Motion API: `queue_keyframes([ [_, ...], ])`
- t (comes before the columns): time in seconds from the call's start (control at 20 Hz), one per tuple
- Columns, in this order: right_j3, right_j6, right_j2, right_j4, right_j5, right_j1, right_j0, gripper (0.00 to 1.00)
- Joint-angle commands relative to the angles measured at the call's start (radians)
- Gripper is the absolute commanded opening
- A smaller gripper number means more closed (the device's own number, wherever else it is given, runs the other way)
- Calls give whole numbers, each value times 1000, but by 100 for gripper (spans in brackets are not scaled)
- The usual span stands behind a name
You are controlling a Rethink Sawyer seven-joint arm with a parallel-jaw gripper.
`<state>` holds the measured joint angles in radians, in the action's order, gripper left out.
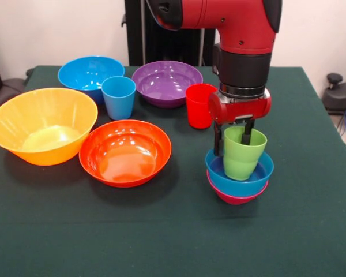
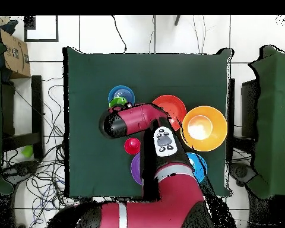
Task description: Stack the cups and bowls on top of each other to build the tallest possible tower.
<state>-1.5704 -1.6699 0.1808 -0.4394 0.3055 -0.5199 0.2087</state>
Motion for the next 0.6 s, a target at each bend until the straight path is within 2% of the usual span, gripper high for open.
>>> queue_keyframes([
  [0.05,5,-3,43,-35,31,-56,23,100],
  [0.25,-1,25,58,-23,78,-97,40,100],
  [0.6,38,49,71,-17,126,-106,53,100],
])
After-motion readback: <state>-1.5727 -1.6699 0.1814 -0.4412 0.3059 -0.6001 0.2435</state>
